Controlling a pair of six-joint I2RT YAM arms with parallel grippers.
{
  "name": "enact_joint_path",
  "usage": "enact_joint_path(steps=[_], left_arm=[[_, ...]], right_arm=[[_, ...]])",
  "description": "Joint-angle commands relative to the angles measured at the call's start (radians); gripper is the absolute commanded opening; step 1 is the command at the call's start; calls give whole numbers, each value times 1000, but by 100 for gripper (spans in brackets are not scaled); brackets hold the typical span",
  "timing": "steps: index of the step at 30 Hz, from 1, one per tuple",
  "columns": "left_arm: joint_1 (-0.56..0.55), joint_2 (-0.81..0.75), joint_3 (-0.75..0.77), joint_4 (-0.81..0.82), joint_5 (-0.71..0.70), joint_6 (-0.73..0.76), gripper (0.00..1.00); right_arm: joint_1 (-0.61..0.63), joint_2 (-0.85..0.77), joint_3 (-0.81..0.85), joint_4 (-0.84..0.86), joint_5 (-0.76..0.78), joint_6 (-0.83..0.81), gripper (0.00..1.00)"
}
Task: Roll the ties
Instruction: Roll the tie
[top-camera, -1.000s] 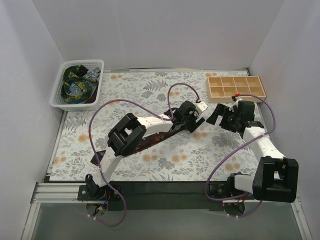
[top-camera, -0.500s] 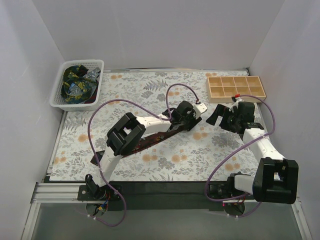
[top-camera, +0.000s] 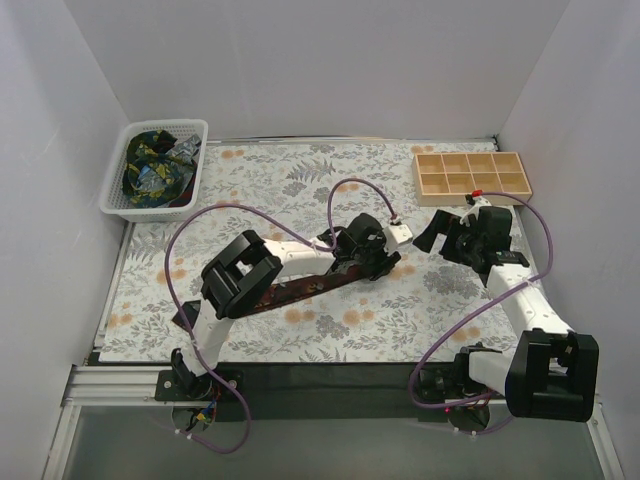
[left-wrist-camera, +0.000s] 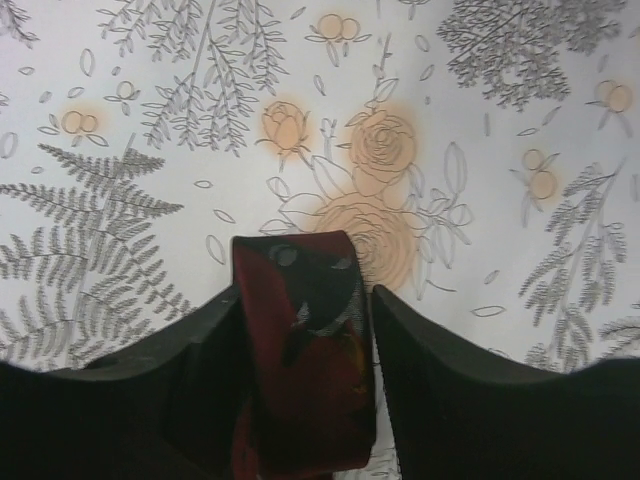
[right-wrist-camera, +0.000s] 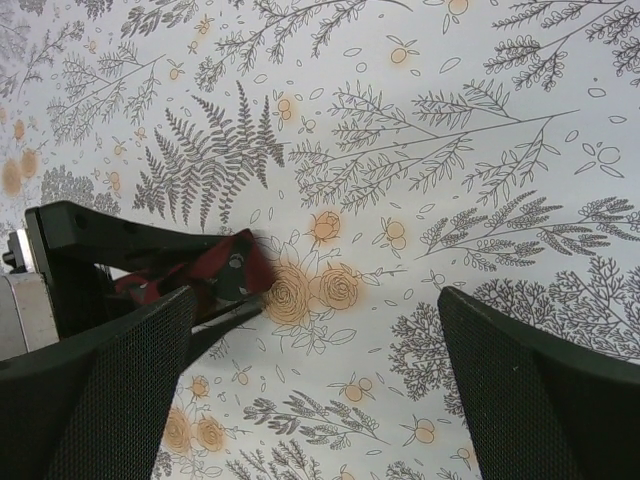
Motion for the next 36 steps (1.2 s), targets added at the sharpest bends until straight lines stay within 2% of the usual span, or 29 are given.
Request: enact_joint_path(steps=[1, 3, 4, 7, 11, 15, 19, 31, 36], left_arm=[[-12, -52, -46, -71, 16, -23, 50], [-12, -86, -52, -60, -7, -21, 59], [-12, -100, -61, -54, -31, -21, 67], [-12, -161, -83, -3, -70, -39, 82], [-11, -236, -138, 37, -110, -55, 91], [-8, -259, -164, 37, -148, -58, 91], [4, -265, -181, 52, -127, -70, 91], [15, -172, -132, 15, -111, -23, 87], [15, -137, -105, 24, -114, -10, 87]], right_arm=[[-8, -4, -11, 35, -24, -14, 94], [-8, 6, -12, 43, -41, -19, 94], [-8, 12, -12, 51, -49, -19, 94], [-8, 25, -12, 65, -79, -31, 94], [-8, 52, 0, 80, -121, -46, 94], [-8, 86, 9, 95, -154, -56, 94], [-8, 114, 24, 104, -182, -62, 92], [6, 253, 58, 143, -317, -65, 85], [17, 298, 58, 183, -317, -62, 85]])
